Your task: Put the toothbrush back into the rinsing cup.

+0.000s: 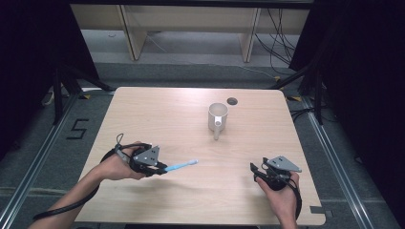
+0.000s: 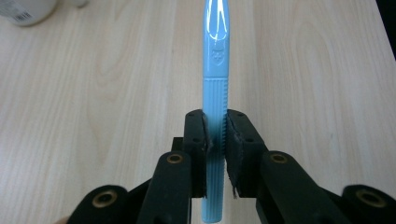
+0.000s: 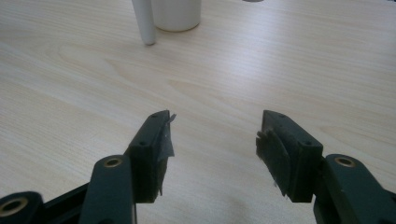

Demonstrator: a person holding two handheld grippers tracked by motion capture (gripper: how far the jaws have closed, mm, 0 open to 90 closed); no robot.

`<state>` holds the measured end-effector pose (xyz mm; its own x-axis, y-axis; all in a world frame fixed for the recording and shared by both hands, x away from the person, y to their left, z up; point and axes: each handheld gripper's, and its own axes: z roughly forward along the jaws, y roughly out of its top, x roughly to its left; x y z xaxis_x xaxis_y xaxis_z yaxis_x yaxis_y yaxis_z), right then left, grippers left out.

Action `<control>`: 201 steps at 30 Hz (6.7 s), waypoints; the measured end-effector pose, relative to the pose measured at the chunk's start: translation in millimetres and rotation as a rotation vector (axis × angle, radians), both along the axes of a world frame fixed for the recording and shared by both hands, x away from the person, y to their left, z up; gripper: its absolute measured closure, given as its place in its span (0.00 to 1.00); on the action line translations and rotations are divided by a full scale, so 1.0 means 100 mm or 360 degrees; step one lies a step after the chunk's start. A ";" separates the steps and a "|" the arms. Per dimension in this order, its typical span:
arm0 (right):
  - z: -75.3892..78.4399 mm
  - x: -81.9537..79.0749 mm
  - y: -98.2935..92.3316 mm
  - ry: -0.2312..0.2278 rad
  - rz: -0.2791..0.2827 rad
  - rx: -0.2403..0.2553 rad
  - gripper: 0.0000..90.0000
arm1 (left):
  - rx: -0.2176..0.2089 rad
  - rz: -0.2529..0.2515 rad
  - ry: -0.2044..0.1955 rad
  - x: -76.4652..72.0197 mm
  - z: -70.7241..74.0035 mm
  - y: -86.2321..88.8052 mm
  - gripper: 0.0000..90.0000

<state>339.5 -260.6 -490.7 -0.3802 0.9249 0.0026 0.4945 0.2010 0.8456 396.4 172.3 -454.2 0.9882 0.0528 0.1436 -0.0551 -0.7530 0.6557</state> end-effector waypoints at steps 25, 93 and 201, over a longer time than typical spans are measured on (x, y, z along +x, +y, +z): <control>-0.03 -0.01 0.05 -0.0015 0.0014 -0.0018 0.49 | -0.0324 0.0152 0.0047 -0.05 -0.21 0.07 0.87; -0.06 -0.01 0.17 -0.0039 0.0062 -0.0015 0.49 | -0.1124 0.0566 -0.0056 -0.06 -0.18 -0.09 0.87; 0.88 0.19 1.36 -0.0540 0.0466 0.0434 0.96 | -0.1108 0.0691 -0.0158 -0.19 -0.12 -0.80 0.59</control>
<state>358.4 -124.3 -402.3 -0.6439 0.7627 0.0603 0.1401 0.0400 0.9893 377.7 92.2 -466.0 0.8438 0.5363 0.0223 0.0653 -0.1438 0.9875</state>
